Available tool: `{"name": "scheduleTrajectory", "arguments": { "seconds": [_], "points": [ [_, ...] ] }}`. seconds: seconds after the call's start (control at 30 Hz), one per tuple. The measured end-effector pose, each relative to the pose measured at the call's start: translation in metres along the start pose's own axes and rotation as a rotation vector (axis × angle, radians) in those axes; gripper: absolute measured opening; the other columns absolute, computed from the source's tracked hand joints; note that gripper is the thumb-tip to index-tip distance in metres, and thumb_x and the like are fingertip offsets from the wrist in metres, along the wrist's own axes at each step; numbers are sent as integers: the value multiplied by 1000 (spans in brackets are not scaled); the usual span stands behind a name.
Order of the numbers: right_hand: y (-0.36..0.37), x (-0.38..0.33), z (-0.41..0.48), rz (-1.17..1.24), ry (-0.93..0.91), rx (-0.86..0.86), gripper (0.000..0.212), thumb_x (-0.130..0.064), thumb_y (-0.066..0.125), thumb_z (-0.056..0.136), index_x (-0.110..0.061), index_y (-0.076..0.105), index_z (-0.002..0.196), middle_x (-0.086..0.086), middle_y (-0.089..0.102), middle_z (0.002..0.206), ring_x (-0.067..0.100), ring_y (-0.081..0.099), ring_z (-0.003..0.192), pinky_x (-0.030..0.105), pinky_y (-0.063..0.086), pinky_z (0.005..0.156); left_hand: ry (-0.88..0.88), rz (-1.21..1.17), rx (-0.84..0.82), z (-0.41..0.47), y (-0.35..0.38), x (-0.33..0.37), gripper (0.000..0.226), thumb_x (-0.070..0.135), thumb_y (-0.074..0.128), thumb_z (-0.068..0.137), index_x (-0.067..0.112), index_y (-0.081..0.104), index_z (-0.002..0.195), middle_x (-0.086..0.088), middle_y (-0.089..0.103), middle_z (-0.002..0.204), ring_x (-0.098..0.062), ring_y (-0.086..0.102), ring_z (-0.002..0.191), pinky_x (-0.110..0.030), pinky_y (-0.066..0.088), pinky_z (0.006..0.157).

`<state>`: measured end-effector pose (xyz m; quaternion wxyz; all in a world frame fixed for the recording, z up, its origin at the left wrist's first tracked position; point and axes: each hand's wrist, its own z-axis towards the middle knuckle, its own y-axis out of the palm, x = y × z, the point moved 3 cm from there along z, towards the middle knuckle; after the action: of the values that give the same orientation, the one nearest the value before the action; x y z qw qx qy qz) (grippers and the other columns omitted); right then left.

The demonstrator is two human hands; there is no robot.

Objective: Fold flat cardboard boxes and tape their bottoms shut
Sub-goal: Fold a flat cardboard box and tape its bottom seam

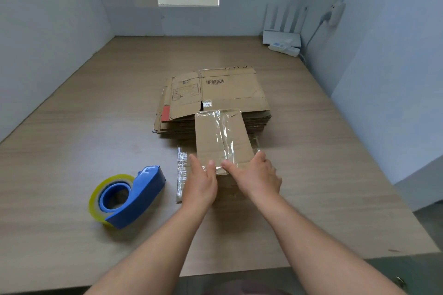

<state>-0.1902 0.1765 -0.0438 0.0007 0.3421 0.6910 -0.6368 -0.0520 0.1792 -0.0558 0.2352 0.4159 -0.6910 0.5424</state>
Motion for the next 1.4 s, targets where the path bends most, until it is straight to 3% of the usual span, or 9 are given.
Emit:
{"name": "scheduleTrajectory", "arguments": {
  "seconds": [0.2, 0.27, 0.4, 0.57, 0.8, 0.9, 1.0, 1.1, 1.4],
  "points": [
    [-15, 22, 20, 252, -170, -105, 29, -43, 49, 93, -20, 49, 76, 1, 59, 83, 27, 55, 86, 32, 38, 69, -45, -257, -24, 11, -8, -9, 51, 35, 26, 102, 28, 21, 152, 1, 33, 154, -23, 32, 139, -44, 26, 115],
    [-22, 29, 25, 266, -258, -147, 24, -38, 45, 96, -20, 59, 89, 4, 64, 93, 28, 57, 95, 32, 40, 73, -24, -225, -78, 13, -14, -12, 53, 39, 26, 102, 34, 12, 153, 2, 28, 156, -22, 30, 141, -41, 24, 116],
    [-29, 23, 25, -201, -519, -194, 95, -88, 32, 69, -36, 17, 148, 3, 61, 127, 27, 58, 112, 36, 44, 80, 167, 189, -226, 12, -29, -13, 88, 76, 32, 79, 44, -13, 148, 1, 40, 149, -25, 51, 125, -31, 40, 89],
    [-20, 14, 27, -485, -745, -128, 84, -73, 38, 84, -33, 8, 150, 4, 59, 122, 26, 56, 109, 34, 39, 72, 413, 819, -74, 17, -32, -8, 87, 75, 33, 82, 39, -9, 149, 1, 59, 131, -20, 63, 101, -29, 45, 69],
    [-22, 44, 26, -290, -863, -288, 60, -41, 38, 100, -32, 9, 152, 1, 57, 124, 22, 52, 110, 33, 43, 88, 362, 399, -296, 13, -46, -33, 73, 45, 44, 97, 61, -19, 131, 8, 53, 132, -14, 59, 110, -26, 45, 93],
    [-22, 52, 22, -71, -804, -292, 53, -29, 41, 101, -29, 21, 150, -2, 57, 135, 20, 52, 121, 29, 39, 99, 306, 16, -160, 5, -43, -42, 65, 30, 51, 97, 42, 13, 149, 19, 51, 123, -2, 55, 109, -19, 44, 88],
    [-20, 53, 14, 7, -820, -210, 38, -19, 47, 99, -16, 49, 137, 1, 60, 131, 19, 54, 121, 21, 36, 99, 219, -213, 53, -1, -42, -46, 25, 22, 57, 95, 36, 52, 114, 23, 63, 99, -3, 61, 101, -17, 49, 75],
    [-17, 50, 6, 178, -727, -134, 40, -9, 50, 95, -14, 51, 135, 5, 63, 124, 20, 57, 115, 22, 39, 95, 185, -183, 165, -3, -42, -44, 11, 28, 63, 91, 36, 56, 89, 17, 66, 86, -5, 64, 88, -22, 50, 69],
    [-25, 30, 8, 64, -871, -46, 37, -13, 61, 89, -12, 59, 126, 4, 65, 111, 22, 60, 102, 31, 46, 87, 232, 98, 246, -6, -50, -32, 11, 30, 64, 90, 22, 57, 94, 11, 59, 79, -10, 58, 79, -28, 46, 68]
  ]
}}
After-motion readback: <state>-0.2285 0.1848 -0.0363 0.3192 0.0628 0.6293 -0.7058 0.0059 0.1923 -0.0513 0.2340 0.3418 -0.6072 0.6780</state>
